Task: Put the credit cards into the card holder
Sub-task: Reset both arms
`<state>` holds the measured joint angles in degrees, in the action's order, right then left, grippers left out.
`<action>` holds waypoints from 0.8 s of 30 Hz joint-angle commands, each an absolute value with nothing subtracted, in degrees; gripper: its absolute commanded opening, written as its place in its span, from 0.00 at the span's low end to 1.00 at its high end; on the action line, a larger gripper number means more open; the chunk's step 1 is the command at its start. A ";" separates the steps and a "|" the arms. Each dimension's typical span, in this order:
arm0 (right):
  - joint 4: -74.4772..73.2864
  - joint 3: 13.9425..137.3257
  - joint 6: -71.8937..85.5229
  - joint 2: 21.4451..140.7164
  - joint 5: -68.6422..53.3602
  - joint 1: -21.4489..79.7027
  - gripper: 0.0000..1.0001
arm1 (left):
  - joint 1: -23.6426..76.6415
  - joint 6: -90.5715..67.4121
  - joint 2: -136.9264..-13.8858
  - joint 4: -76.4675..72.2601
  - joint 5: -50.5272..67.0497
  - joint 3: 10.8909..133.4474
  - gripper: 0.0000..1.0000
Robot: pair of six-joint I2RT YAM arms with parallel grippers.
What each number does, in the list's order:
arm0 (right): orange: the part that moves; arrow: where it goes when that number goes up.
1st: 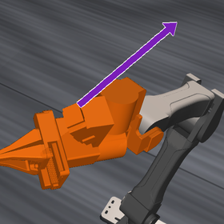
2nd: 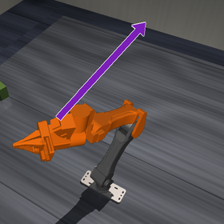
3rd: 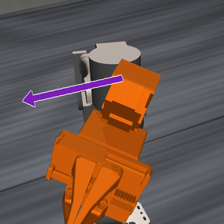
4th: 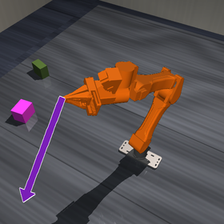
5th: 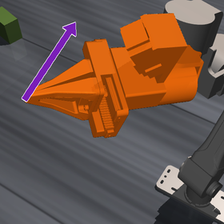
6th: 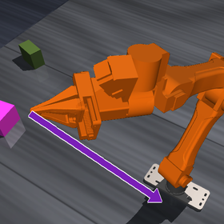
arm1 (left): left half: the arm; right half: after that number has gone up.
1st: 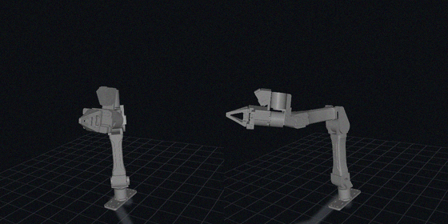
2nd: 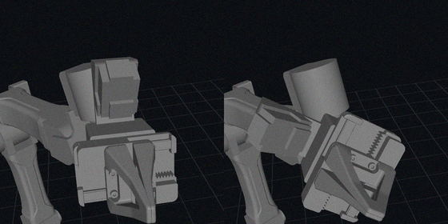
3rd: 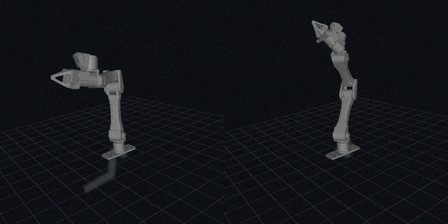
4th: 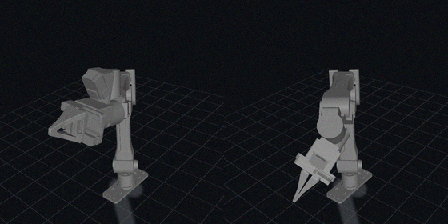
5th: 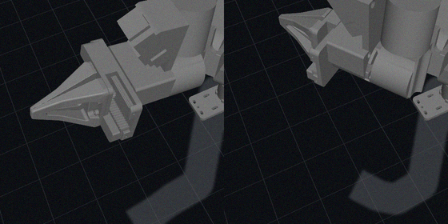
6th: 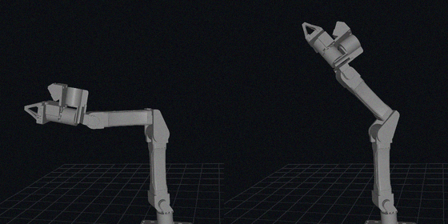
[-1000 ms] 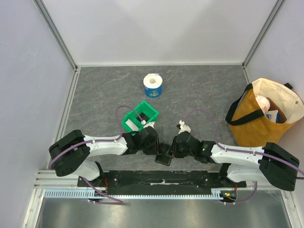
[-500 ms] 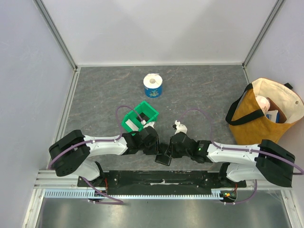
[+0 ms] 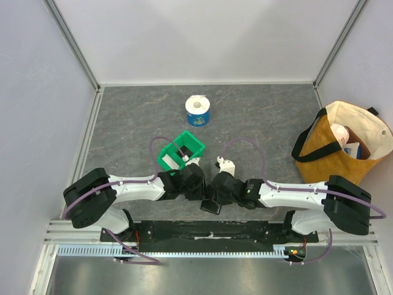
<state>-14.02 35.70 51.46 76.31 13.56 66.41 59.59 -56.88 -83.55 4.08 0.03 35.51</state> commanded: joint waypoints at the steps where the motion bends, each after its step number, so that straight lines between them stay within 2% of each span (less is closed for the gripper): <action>1: -18.54 35.25 52.11 79.63 12.91 69.25 0.14 | 60.03 -56.07 -84.46 3.08 -0.44 35.77 0.34; 14: -21.27 33.93 54.84 83.15 15.11 69.52 0.12 | 60.03 -56.16 -83.41 3.08 -0.88 35.16 0.35; 15: -20.83 34.01 54.50 82.36 15.47 69.52 0.20 | 60.03 -56.16 -82.97 2.55 -1.31 34.81 0.36; 16: -20.22 34.19 53.97 81.22 15.99 69.52 0.23 | 60.03 -55.99 -82.36 1.59 -1.67 34.37 0.41; 18: -20.21 35.76 52.48 78.41 19.06 69.43 0.32 | 60.12 -55.46 -80.60 0.53 -2.81 33.75 0.55; 19: -20.30 36.82 50.64 77.44 20.38 69.17 0.43 | 60.03 -53.98 -79.29 0.44 -3.42 34.01 0.60; 20: -19.95 38.04 48.97 76.30 21.70 69.00 0.50 | 60.12 -53.09 -77.80 1.22 -4.65 34.19 0.86; 24: -17.41 41.48 43.87 71.64 22.68 65.14 0.69 | 60.20 -50.98 -71.56 2.81 -10.62 33.58 0.89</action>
